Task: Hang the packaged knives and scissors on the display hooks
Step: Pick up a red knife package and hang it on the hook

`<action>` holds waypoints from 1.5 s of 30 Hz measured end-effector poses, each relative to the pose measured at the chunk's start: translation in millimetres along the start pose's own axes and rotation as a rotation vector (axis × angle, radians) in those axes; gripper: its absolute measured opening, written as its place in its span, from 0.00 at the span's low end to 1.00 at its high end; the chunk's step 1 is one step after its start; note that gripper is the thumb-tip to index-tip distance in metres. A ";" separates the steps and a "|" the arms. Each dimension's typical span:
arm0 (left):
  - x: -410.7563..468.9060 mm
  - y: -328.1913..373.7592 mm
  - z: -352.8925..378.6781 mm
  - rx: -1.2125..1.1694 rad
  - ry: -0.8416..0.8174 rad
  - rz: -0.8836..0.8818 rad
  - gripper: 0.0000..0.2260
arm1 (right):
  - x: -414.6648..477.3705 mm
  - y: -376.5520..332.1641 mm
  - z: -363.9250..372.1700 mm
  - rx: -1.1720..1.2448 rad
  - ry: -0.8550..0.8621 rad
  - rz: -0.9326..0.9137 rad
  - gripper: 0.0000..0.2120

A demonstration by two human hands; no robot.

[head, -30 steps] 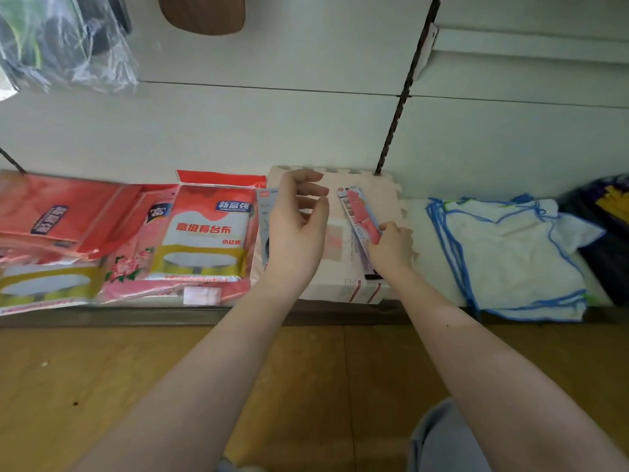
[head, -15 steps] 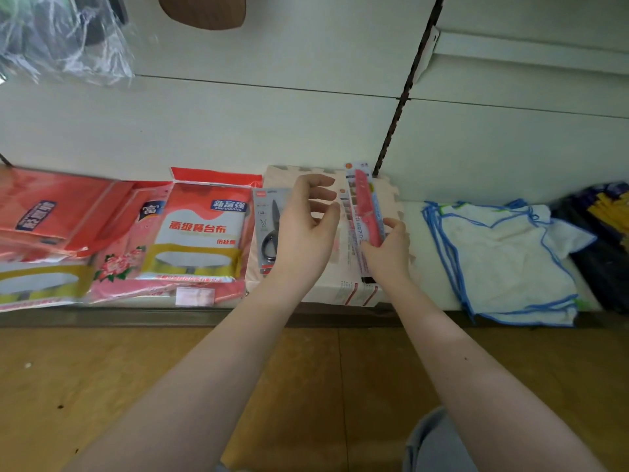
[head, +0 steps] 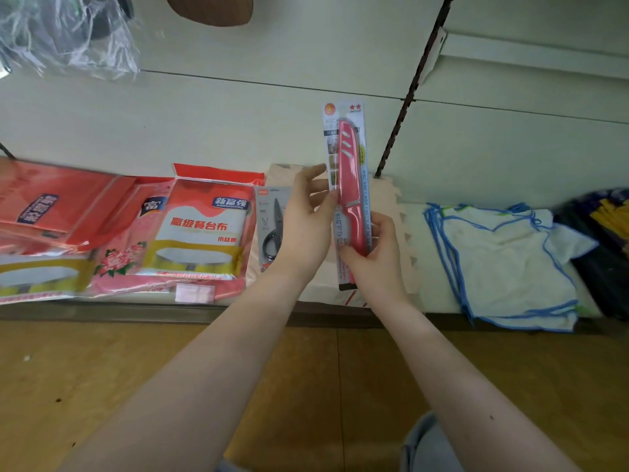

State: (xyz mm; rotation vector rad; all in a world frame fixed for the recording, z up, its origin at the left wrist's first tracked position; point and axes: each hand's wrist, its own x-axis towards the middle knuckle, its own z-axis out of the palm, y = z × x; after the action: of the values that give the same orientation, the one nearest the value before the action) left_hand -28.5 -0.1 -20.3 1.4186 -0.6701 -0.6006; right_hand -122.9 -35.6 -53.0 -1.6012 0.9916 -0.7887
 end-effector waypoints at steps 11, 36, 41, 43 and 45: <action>2.1 7.0 4.1 -0.167 0.028 -0.016 0.09 | -7.1 -9.3 -6.3 0.009 -0.064 -0.021 0.20; 8.1 165.9 11.1 -0.122 -0.125 0.393 0.05 | 33.8 -206.3 -67.8 0.412 -0.035 -0.516 0.11; 10.8 210.4 15.4 -0.043 -0.151 0.539 0.10 | 38.2 -245.2 -80.6 0.427 -0.010 -0.601 0.12; 14.0 224.1 16.0 -0.018 -0.149 0.584 0.11 | 39.5 -259.5 -84.2 0.433 -0.018 -0.622 0.11; 14.8 239.0 17.2 -0.002 -0.143 0.619 0.13 | 40.5 -273.6 -88.0 0.436 -0.016 -0.661 0.11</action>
State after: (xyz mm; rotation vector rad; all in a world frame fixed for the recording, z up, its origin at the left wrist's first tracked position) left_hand -35.4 -6.5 219.5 1.0888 -1.1606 -0.2103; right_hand -124.6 -79.1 233.9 -1.5378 0.2230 -1.3294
